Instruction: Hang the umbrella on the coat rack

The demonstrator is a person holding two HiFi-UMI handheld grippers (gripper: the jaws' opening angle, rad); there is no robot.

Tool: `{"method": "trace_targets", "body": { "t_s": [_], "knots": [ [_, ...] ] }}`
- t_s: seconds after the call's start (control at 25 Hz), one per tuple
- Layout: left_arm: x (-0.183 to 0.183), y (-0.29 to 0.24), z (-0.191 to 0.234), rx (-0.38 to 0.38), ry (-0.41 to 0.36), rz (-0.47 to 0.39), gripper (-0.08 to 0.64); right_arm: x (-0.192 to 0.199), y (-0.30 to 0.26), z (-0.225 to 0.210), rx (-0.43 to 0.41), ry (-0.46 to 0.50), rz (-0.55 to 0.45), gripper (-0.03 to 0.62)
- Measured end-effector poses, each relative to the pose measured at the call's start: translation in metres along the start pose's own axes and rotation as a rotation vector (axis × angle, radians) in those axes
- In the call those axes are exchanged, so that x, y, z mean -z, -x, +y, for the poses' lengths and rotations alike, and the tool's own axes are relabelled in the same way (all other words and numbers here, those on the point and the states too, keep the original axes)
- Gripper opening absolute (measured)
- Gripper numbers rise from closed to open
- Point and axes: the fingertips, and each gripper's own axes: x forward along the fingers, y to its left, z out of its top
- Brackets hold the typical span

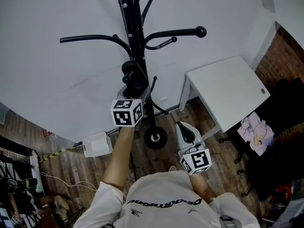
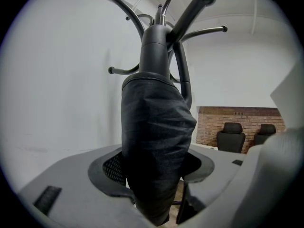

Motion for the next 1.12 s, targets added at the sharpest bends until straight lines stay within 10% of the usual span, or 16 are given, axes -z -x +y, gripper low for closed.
{"method": "trace_targets", "body": {
  "t_s": [1.12],
  "knots": [
    [-0.031,0.075,-0.026,0.011,-0.008,-0.227,0.345,0.001,-0.002,0.018,-0.046,0.003,0.011,-0.002]
  ]
}}
